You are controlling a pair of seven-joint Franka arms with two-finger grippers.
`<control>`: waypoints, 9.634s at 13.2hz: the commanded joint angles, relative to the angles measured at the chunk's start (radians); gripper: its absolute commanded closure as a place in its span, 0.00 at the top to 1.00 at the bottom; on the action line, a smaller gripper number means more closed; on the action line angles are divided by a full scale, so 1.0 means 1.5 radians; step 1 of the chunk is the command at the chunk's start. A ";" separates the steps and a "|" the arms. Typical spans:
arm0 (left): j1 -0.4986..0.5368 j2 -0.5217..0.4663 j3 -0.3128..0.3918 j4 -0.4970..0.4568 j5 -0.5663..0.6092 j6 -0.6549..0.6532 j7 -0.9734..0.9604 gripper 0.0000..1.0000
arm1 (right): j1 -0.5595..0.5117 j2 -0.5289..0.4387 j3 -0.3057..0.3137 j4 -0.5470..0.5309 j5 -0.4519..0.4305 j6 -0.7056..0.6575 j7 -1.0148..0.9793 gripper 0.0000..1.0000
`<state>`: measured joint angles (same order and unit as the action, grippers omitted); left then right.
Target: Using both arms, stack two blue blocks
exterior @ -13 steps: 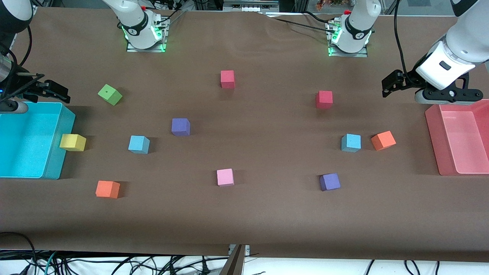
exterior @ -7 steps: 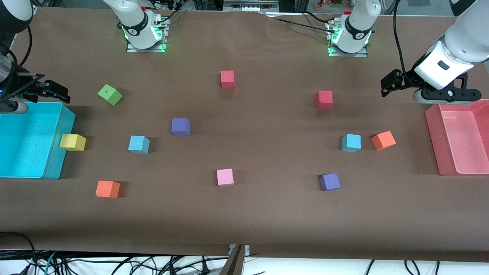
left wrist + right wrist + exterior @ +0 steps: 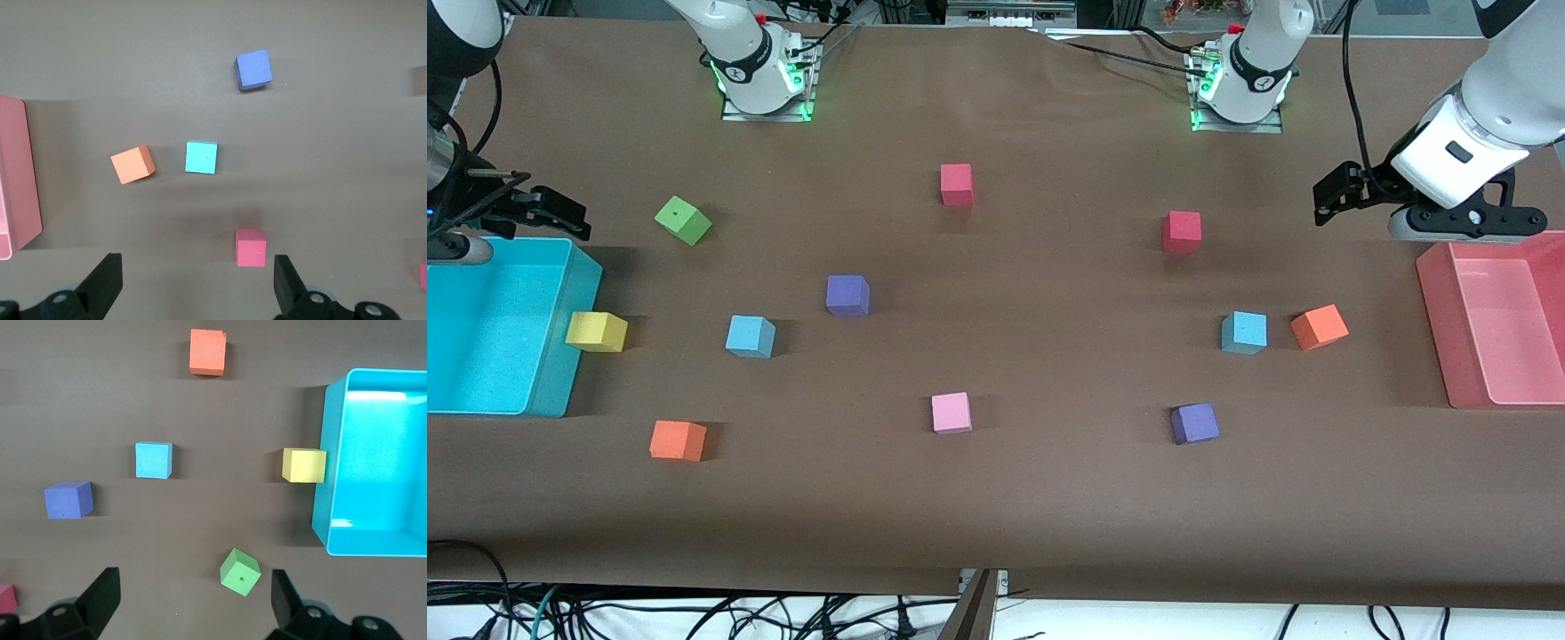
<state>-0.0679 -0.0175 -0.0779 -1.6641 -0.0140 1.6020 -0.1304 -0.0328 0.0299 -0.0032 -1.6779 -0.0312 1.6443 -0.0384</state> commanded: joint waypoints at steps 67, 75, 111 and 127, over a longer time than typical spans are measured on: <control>-0.007 -0.007 0.002 0.003 0.018 -0.017 -0.006 1.00 | 0.101 0.335 0.003 -0.026 0.058 0.238 0.055 1.00; -0.007 -0.006 0.002 0.001 0.018 -0.017 -0.006 1.00 | 0.093 0.382 0.001 -0.033 0.057 0.262 0.052 1.00; 0.002 -0.005 0.011 -0.019 0.018 -0.002 -0.005 1.00 | 0.498 0.586 0.040 0.346 0.170 0.184 0.418 0.00; 0.002 -0.006 0.010 -0.021 0.018 -0.002 -0.006 1.00 | 0.477 0.550 0.039 0.344 0.164 0.188 0.325 1.00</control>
<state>-0.0636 -0.0153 -0.0601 -1.6829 -0.0137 1.5914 -0.1305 0.7174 0.8938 0.0499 -1.1633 0.2173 1.9814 0.5201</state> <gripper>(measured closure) 0.000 0.000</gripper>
